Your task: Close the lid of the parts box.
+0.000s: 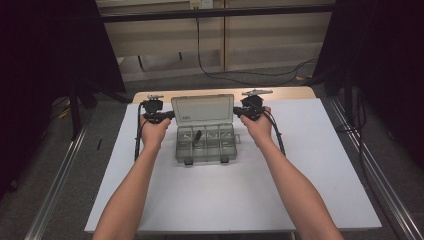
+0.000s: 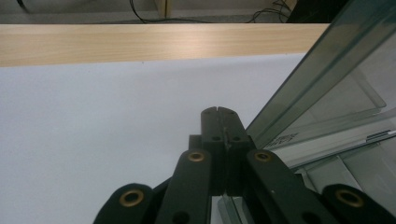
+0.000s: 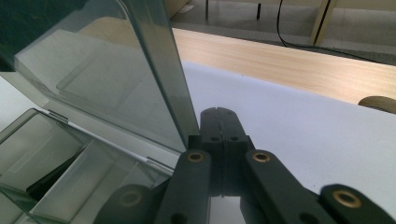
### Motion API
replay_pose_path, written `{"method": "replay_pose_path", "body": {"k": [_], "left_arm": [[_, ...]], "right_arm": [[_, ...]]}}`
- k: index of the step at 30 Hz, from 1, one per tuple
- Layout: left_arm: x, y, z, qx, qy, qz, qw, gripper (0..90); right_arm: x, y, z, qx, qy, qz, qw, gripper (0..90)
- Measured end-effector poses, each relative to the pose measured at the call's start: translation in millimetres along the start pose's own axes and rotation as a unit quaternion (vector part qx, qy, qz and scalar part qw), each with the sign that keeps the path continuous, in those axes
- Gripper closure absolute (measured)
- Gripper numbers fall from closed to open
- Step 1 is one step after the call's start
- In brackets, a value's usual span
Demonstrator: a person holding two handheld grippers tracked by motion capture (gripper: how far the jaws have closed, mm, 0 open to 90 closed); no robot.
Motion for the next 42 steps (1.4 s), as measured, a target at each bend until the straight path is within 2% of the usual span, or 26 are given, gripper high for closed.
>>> {"method": "replay_pose_path", "body": {"k": [6,12,26,35,38,42], "left_arm": [[-2.0,-1.3,1.8,-0.004,0.004,0.003,1.0,90.0],[-4.3,-3.1,2.5,0.002,0.004,-0.001,1.0,90.0],[-8.3,-5.7,6.3,0.003,0.002,-0.005,1.0,90.0],[-12.1,-8.3,7.6,0.001,-0.001,-0.007,1.0,90.0],[-13.0,-8.4,7.9,-0.007,-0.004,-0.003,1.0,90.0],[-15.2,-9.5,8.7,-0.004,-0.004,-0.006,1.0,90.0]], "right_arm": [[-3.1,-2.6,-1.9,0.0,-0.002,0.0,1.0,90.0],[-5.5,-4.4,-3.0,0.0,-0.003,-0.001,1.0,90.0],[-11.4,-10.6,-4.4,0.005,-0.001,-0.001,1.0,90.0],[-14.8,-13.5,-6.5,-0.004,-0.003,-0.003,1.0,90.0],[-16.3,-14.4,-7.7,-0.008,-0.005,-0.003,1.0,90.0],[-18.1,-15.5,-8.8,-0.01,-0.007,-0.002,0.9999,90.0]]}}
Point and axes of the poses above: each handheld gripper's, and its own axes: x roughly forward along the jaws, y roughly out of its top, z roughly to its right, the point moved 8 cm from there along x, roughly forward along the jaws, and after that the axes turned 8 degrees about x, right-handed, at the moved point
